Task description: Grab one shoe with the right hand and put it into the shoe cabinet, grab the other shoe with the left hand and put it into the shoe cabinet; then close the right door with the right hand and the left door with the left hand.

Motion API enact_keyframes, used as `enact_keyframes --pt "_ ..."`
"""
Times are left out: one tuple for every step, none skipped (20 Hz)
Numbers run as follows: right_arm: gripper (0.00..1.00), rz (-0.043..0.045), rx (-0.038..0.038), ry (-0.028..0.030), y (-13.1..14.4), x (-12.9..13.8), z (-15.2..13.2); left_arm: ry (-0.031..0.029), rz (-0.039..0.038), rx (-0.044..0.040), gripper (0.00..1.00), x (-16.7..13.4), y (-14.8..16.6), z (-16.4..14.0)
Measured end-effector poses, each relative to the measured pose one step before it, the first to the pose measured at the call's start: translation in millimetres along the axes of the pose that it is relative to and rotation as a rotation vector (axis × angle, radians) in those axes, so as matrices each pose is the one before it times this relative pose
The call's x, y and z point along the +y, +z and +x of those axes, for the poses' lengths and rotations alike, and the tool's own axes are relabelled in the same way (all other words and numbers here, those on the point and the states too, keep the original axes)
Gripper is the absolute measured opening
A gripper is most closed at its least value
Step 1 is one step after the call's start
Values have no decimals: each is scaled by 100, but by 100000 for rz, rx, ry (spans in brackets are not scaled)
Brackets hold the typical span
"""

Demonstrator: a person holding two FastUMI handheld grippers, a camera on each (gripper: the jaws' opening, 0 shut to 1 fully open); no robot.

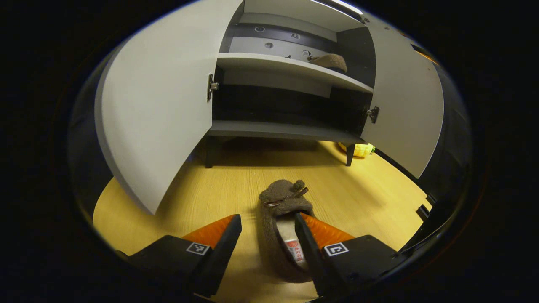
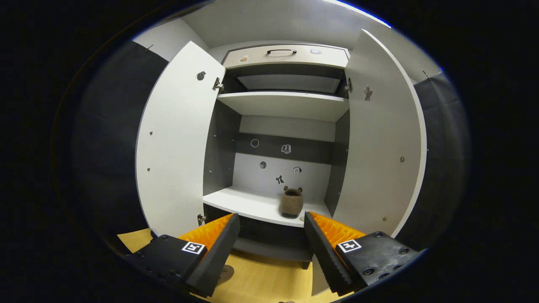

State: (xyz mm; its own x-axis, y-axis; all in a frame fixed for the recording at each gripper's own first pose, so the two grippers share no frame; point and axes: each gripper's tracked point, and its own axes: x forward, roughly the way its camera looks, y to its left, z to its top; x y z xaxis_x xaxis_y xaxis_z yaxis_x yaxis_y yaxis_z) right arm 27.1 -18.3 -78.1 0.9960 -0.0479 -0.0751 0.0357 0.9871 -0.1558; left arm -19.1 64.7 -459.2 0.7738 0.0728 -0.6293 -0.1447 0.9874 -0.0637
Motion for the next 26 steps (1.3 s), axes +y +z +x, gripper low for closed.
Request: enact_keyframes --pt "98 558 858 522 -441 -27 143 8 -68 983 82 -11 -310 465" --pt "98 424 792 489 -348 23 195 -213 -245 941 82 50 -273 425" --pt "98 61 771 514 -385 35 308 -33 -68 687 78 131 -251 397" --pt "98 -331 993 215 -429 -38 262 -75 148 872 76 -19 -272 435" --pt "98 -250 1024 214 -428 -157 232 -84 211 473 74 56 -171 460" --pt "98 207 1090 439 -457 -3 224 67 -167 457 74 29 -94 421" --pt "98 574 1035 590 -440 -14 240 429 -388 412 73 76 -122 395" --pt "98 500 939 481 -370 -42 183 558 -389 279 71 93 -46 410" --pt "98 88 824 270 -348 -165 108 134 -361 653 70 -32 -134 453" --pt "98 -289 977 -73 -349 -241 148 -556 -520 1166 67 -99 -203 443" --pt "98 -237 686 103 -250 -166 201 415 -789 1123 60 87 -165 415" --pt "98 -99 788 192 -262 -143 152 0 -982 1024 55 -11 -74 491" --pt "98 -53 573 320 -249 -117 39 -608 -118 -338 52 -96 128 134" --pt "98 -125 421 216 -120 -140 129 -10 1015 79 51 6 61 263" --pt "98 -185 311 144 -157 -165 139 51 1129 38 46 -206 -15 152" --pt "98 -79 506 180 -196 -118 155 1750 1798 -9 41 86 148 151" --pt "98 172 498 326 74 -479 -63 1999 2297 53 30 403 48 88" --pt "98 477 434 350 -158 -50 62 2036 1882 -86 26 217 228 83" --pt "98 402 481 344 -214 -84 135 520 766 -85 14 53 -7 8" --pt "98 67 358 182 -153 -83 67 100 172 -73 12 11 23 -38" --pt "98 -182 395 69 -190 -135 21 -564 -378 339 7 -96 -71 37" --pt "98 -97 237 225 -111 -53 64 -983 -1145 247 6 -85 93 -17" --pt "98 -47 153 374 -77 44 -70 -858 -1552 426 5 -176 -18 -155" --pt "98 -201 63 358 -3 -12 -46 224 -396 -180 5 -7 293 -394" --pt "98 -352 -84 271 8 -67 -34 1161 1060 -755 5 180 560 -575" --pt "98 -326 -171 157 60 -58 -55 1749 1298 -2140 5 230 929 -848"
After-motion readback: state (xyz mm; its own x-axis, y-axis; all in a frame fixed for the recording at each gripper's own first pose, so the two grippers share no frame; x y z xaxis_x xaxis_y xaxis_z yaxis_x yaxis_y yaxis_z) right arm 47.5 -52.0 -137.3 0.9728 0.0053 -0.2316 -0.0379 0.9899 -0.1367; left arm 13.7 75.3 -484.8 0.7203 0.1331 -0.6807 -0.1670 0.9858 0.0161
